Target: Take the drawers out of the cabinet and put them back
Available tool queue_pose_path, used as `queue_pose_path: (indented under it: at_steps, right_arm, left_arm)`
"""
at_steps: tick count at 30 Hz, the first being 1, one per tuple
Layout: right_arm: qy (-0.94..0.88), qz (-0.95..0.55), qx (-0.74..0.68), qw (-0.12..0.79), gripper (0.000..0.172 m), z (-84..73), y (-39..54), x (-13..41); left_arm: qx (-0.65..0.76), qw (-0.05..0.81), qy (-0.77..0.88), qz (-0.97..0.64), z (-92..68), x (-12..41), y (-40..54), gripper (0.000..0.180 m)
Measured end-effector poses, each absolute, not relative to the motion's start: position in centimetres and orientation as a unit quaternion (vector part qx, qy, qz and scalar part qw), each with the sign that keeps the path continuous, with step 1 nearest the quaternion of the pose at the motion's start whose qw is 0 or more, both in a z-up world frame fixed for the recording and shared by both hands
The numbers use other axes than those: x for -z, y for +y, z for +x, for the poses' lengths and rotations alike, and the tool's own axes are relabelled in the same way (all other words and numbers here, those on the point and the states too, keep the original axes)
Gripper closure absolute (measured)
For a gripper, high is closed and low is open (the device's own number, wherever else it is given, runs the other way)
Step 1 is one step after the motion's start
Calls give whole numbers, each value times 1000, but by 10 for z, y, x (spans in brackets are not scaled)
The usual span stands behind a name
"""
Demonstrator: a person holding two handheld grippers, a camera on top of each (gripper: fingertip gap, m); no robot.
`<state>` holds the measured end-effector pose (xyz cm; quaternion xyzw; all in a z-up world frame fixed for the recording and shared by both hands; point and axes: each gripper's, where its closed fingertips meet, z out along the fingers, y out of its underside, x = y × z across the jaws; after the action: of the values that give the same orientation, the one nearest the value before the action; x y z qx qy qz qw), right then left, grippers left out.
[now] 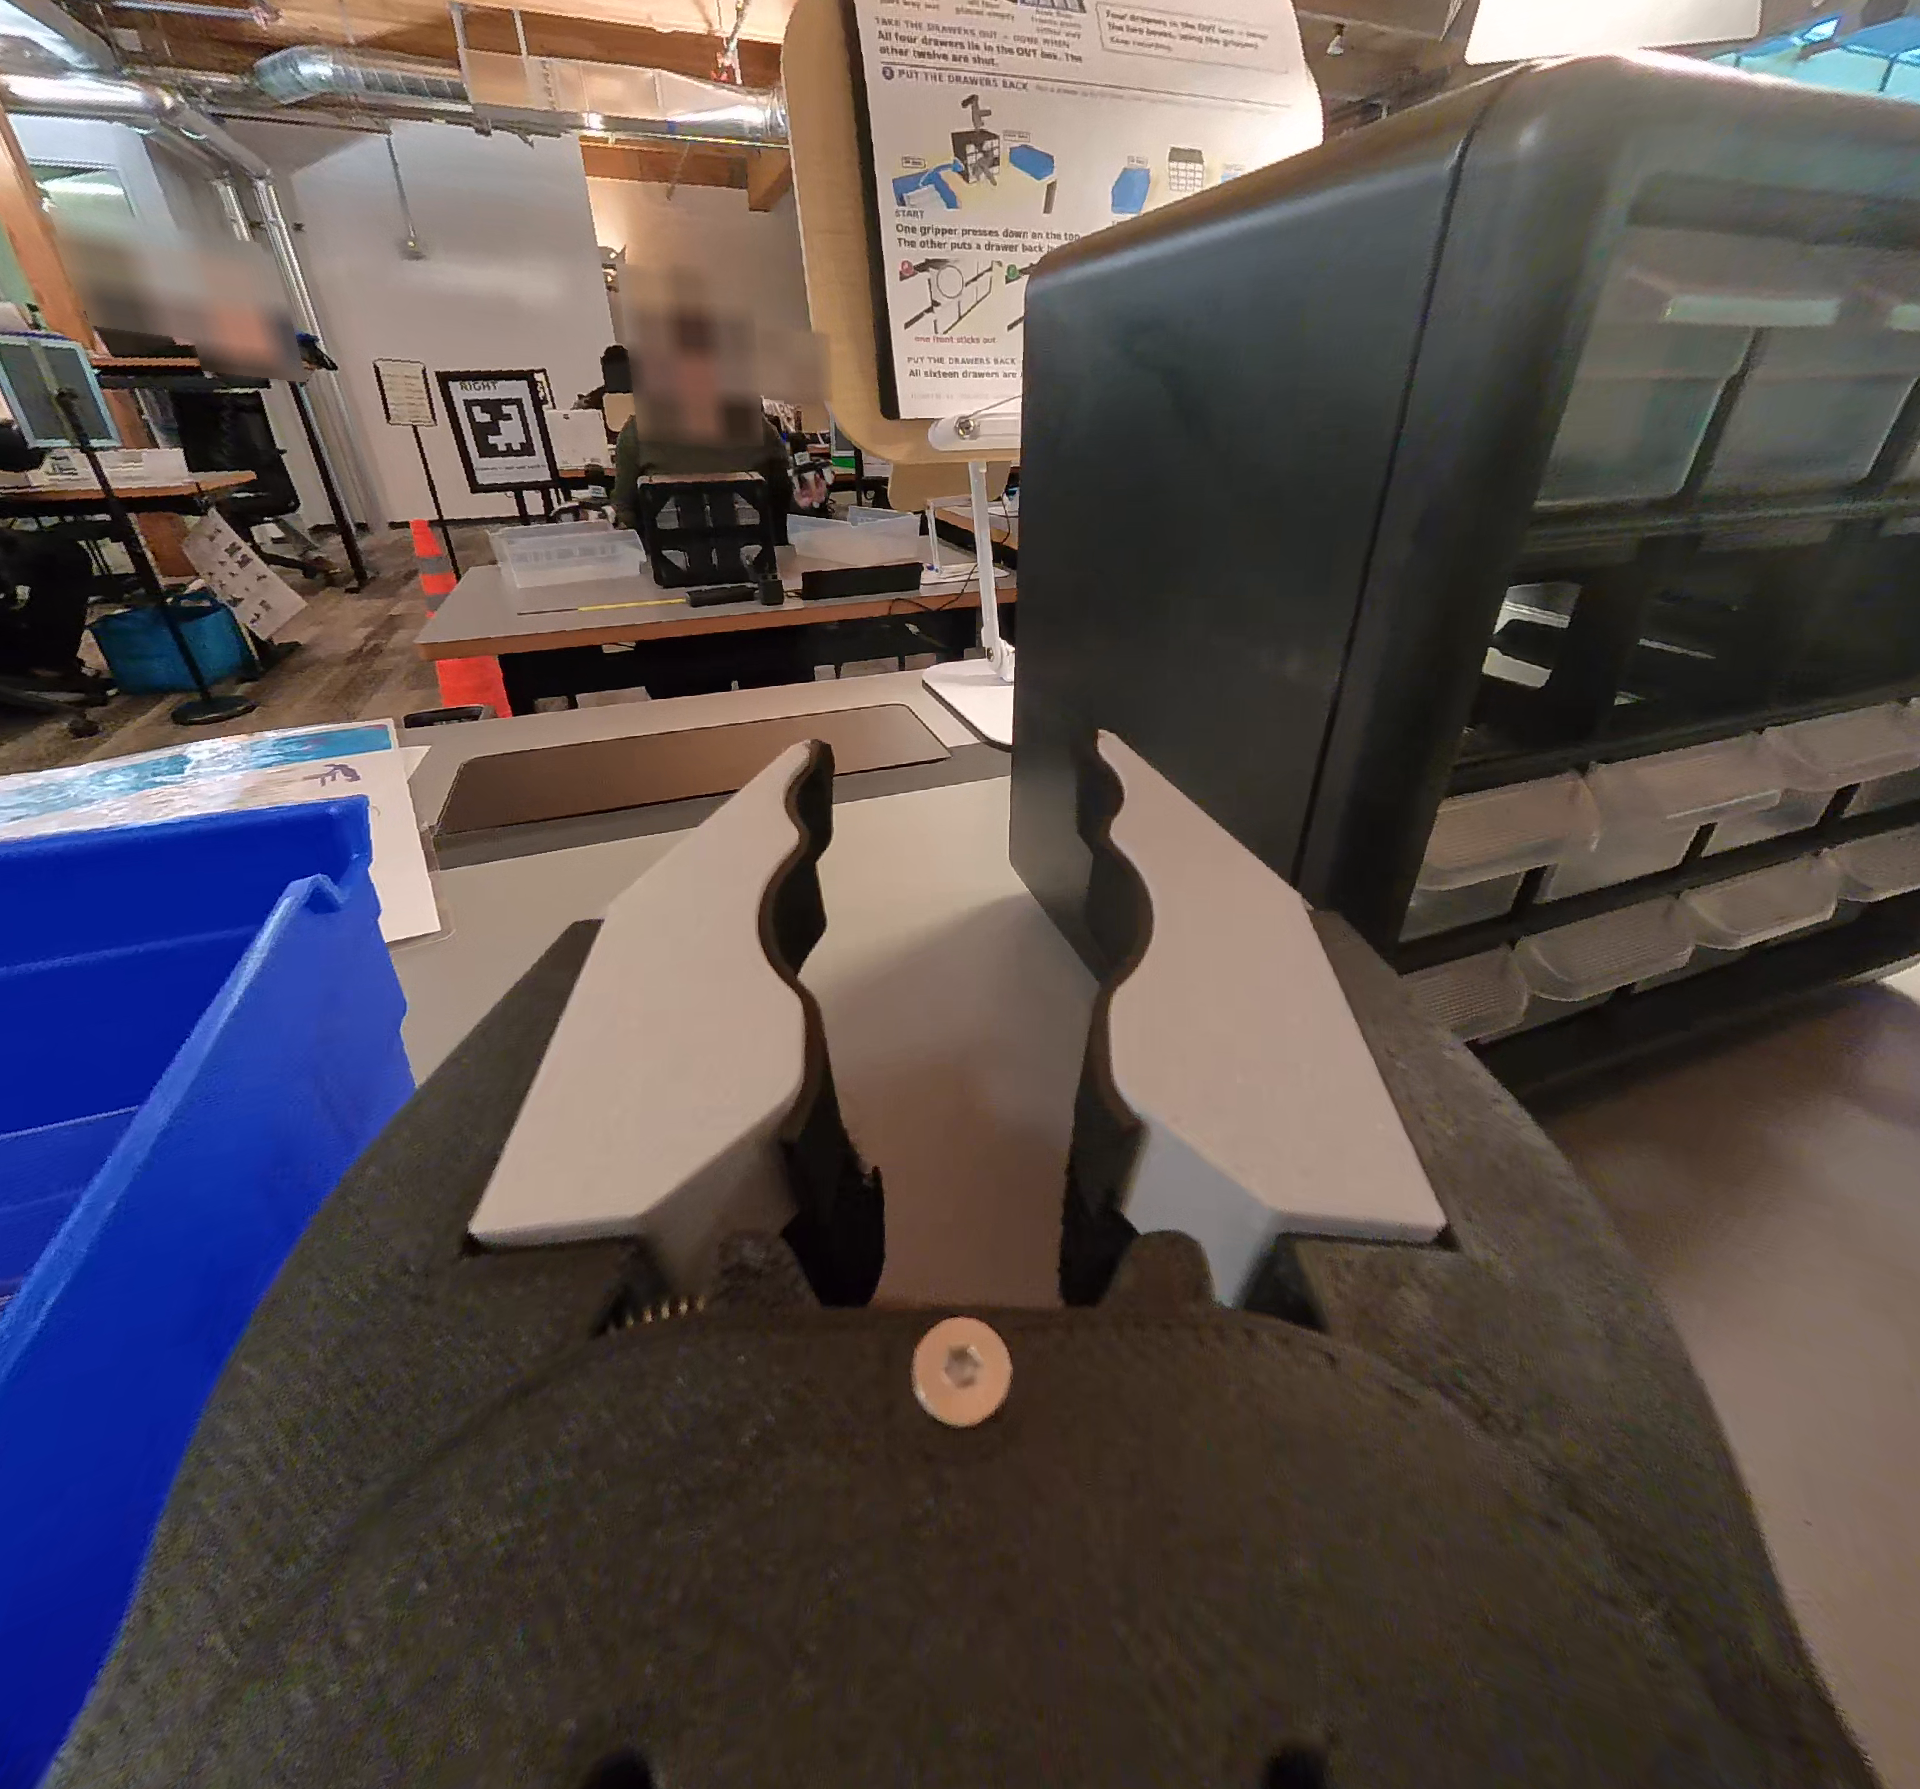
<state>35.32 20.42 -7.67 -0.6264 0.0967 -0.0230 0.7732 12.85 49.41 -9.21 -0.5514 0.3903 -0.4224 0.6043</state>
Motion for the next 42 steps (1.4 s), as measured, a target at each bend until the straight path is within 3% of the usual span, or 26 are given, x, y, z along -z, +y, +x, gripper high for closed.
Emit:
queue_pose_path:
  at_steps: [42]
  right_arm:
    - [78, -639, 16, 765, 130, 347, 209, 79]
  left_arm:
    - [436, 583, 413, -546, 133, 95, 487, 133]
